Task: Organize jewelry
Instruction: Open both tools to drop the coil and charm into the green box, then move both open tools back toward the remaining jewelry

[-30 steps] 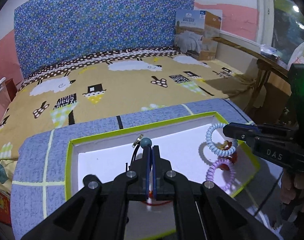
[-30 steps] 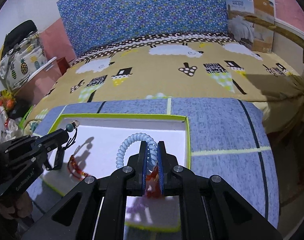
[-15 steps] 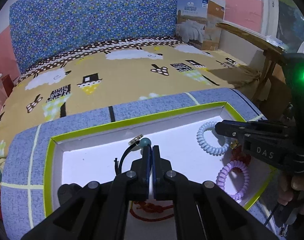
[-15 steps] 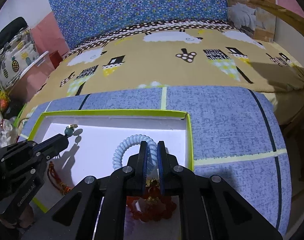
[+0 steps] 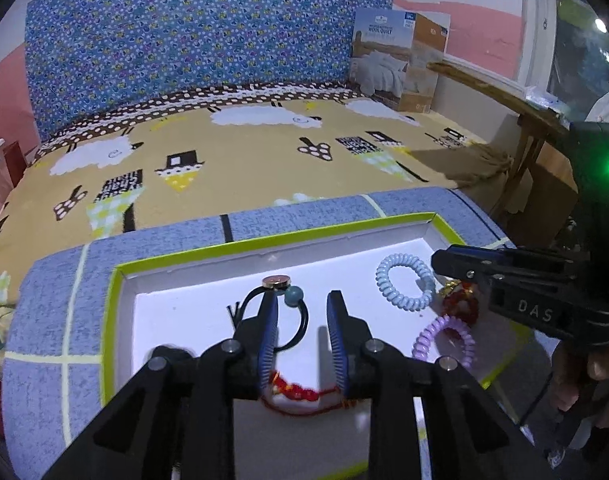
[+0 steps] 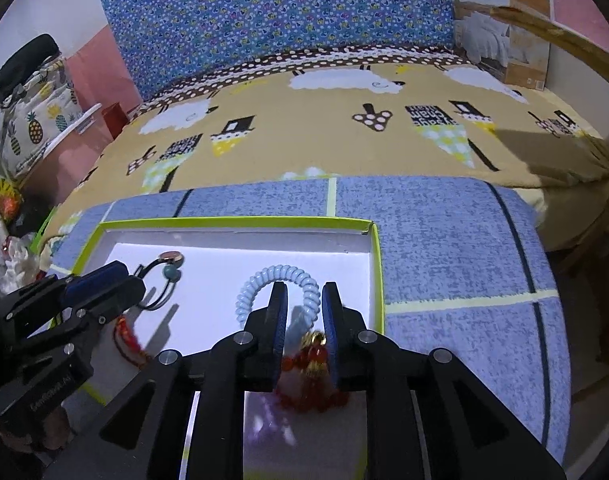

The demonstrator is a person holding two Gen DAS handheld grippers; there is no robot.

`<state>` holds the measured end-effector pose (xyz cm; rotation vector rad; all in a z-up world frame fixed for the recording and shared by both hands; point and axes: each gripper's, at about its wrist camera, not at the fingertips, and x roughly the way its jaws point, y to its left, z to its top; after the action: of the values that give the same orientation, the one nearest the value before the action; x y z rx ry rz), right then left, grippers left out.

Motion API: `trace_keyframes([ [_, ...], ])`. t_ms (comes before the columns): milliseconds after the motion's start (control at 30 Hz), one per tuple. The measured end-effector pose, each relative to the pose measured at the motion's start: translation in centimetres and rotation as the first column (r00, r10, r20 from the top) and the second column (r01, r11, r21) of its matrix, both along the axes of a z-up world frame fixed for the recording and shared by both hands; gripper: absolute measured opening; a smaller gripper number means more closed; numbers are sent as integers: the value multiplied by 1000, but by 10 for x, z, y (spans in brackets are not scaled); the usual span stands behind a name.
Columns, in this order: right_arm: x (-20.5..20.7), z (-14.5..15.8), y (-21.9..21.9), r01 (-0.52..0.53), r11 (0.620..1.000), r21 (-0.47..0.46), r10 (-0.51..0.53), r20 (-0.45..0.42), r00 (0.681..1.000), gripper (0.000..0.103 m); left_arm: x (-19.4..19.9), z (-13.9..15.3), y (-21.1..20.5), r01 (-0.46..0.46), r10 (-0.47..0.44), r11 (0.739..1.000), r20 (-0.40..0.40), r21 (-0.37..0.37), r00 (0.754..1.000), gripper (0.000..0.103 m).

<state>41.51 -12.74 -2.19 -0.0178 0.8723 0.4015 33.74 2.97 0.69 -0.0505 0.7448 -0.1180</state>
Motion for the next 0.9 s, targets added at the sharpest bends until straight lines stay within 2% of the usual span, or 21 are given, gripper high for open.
trace_keyframes([
  [200, -38, 26, -6, -24, 1000, 17, 23, 47, 999, 19, -39, 16, 4, -1, 1, 1000, 47, -2, 999, 26],
  [333, -78, 41, -15, -44, 998, 39, 40, 83, 996, 20, -75, 25, 5, -2, 2, 1000, 74, -7, 997, 26],
  [700, -180, 46, -37, -82, 995, 51, 74, 141, 987, 22, -154, 29, -3, 23, -19, 999, 102, -43, 995, 26],
  [900, -219, 44, -48, -85, 995, 51, 75, 171, 982, 22, -184, 29, -9, 38, -32, 998, 113, -46, 993, 26],
])
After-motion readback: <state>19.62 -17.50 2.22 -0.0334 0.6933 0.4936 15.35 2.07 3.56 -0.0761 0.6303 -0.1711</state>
